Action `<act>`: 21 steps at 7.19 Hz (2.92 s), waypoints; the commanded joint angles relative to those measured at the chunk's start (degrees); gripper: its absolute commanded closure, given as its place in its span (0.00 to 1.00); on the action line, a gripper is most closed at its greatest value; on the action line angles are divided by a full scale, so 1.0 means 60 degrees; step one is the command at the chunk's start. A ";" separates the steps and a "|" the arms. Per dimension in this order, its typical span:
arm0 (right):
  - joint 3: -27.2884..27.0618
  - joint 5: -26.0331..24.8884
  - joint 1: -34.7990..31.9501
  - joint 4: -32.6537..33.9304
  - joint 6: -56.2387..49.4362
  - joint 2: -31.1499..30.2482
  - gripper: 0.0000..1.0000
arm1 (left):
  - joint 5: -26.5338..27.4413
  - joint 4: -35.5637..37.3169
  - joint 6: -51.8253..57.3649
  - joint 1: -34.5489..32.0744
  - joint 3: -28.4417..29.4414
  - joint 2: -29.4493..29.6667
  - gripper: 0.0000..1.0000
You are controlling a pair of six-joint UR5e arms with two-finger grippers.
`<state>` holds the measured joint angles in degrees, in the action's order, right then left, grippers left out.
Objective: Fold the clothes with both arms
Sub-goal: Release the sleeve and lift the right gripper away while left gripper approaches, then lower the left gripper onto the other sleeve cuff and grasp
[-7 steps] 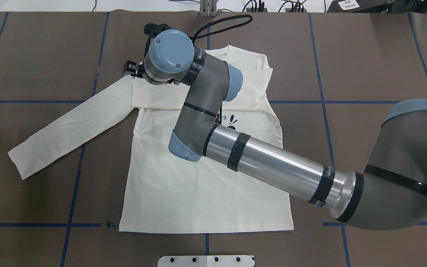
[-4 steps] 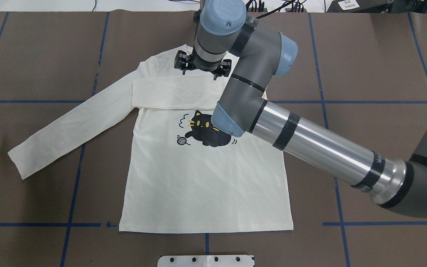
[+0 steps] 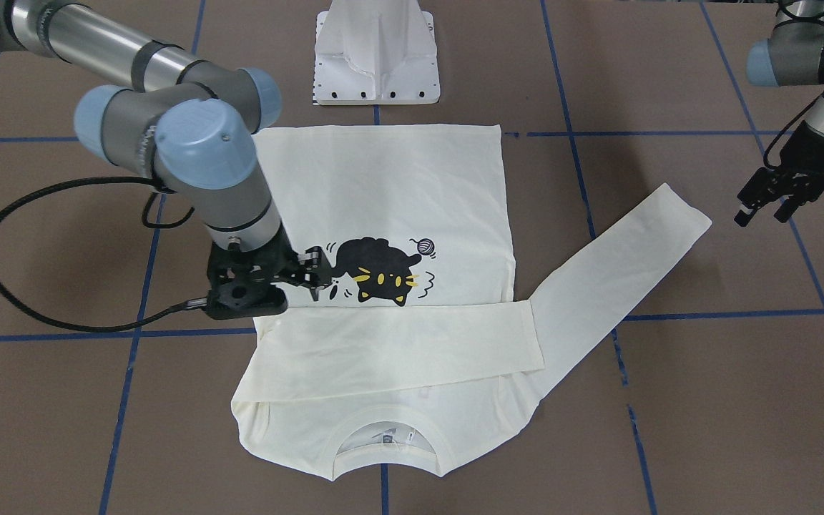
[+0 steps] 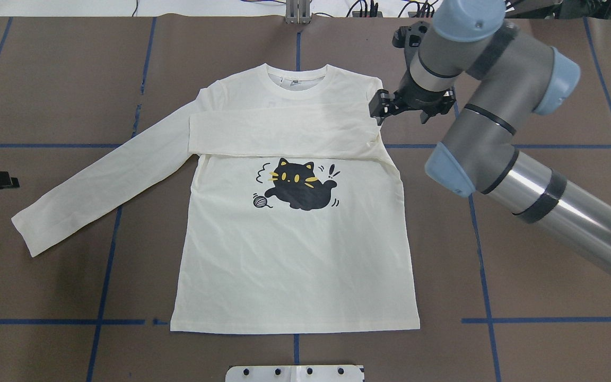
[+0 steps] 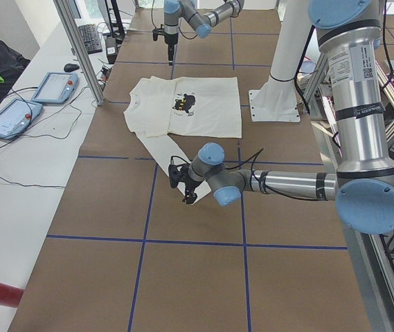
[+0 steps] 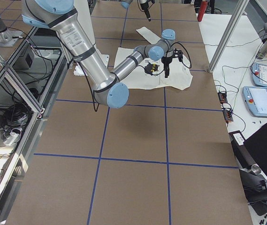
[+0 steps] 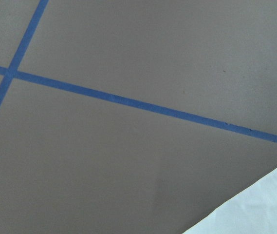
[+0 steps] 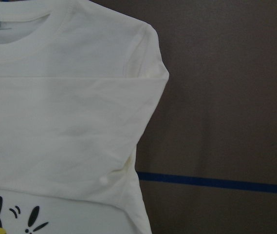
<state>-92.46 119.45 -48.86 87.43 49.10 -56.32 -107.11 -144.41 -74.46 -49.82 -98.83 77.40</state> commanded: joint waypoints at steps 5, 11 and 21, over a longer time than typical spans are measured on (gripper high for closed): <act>-0.0894 0.0306 -0.0323 -0.0041 -0.0990 -0.1380 0.00 | 0.1871 0.1656 -0.2136 0.2253 -0.0639 -0.0360 0.02; -0.0894 0.0306 -0.0323 -0.0041 -0.0976 -0.1395 0.00 | 0.1871 0.1715 -0.2107 0.2385 -0.0507 -0.0391 0.04; -0.0908 0.0306 -0.0337 -0.0012 -0.0976 -0.1395 0.00 | 0.1812 0.1701 -0.2180 0.2400 -0.0594 -0.0361 0.85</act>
<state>-97.91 121.29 -50.89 87.35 43.24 -64.61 -96.14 -134.20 -87.54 -35.42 -102.32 75.22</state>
